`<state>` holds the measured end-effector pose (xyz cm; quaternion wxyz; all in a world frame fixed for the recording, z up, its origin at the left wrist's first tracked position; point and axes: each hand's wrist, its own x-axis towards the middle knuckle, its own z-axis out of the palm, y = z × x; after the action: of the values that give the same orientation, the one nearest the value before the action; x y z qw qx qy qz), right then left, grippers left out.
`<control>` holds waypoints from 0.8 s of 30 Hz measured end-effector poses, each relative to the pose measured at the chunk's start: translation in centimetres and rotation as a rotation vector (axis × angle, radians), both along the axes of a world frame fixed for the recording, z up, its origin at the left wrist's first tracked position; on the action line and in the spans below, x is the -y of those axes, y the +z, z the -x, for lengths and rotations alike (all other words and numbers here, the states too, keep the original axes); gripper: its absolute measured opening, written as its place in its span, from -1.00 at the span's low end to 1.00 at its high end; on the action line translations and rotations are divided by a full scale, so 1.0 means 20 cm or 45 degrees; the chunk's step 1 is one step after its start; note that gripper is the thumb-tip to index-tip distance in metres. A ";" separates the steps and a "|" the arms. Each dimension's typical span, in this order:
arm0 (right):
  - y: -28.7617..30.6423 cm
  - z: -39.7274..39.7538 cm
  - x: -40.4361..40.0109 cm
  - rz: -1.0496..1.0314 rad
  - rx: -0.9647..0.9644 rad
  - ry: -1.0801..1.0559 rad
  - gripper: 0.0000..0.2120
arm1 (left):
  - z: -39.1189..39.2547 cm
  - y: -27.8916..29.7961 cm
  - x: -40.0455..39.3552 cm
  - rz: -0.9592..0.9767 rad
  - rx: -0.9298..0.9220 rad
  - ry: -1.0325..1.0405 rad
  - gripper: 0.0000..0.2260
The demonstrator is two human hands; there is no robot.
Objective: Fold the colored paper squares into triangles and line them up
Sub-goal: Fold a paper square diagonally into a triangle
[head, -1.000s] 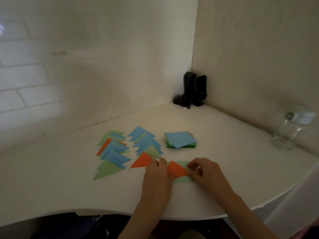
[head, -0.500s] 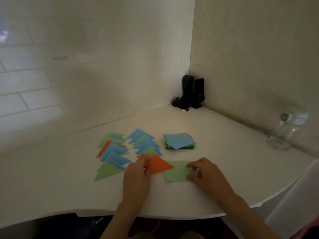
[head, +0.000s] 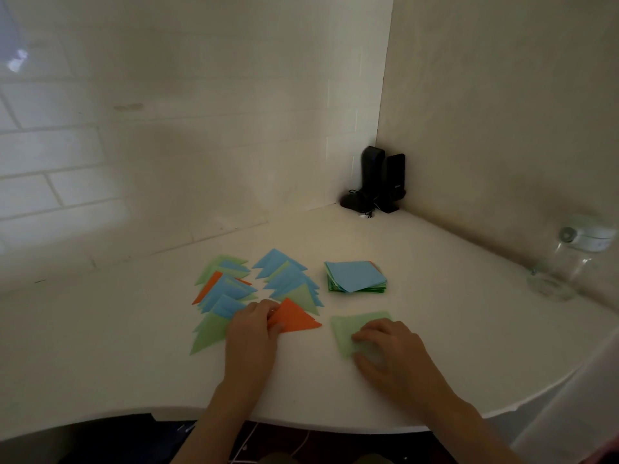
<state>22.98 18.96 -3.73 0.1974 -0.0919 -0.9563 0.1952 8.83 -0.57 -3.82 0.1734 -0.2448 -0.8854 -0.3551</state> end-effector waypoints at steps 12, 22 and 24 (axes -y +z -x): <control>0.00 -0.01 -0.01 0.057 -0.037 -0.071 -0.63 | -0.12 0.07 -0.11 -0.144 -0.103 -0.367 -0.83; -0.03 -0.05 -0.03 0.089 -0.117 -0.036 -0.74 | -0.23 -0.03 -0.22 0.028 -0.097 -0.725 -0.90; -0.04 -0.04 -0.04 0.083 -0.150 -0.042 -0.75 | -0.23 -0.02 -0.23 0.007 -0.083 -0.677 -0.85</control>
<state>23.87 19.69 -4.45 0.2533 -0.1024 -0.9345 0.2281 13.52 4.03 -4.25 0.1017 -0.4804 -0.7849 -0.3778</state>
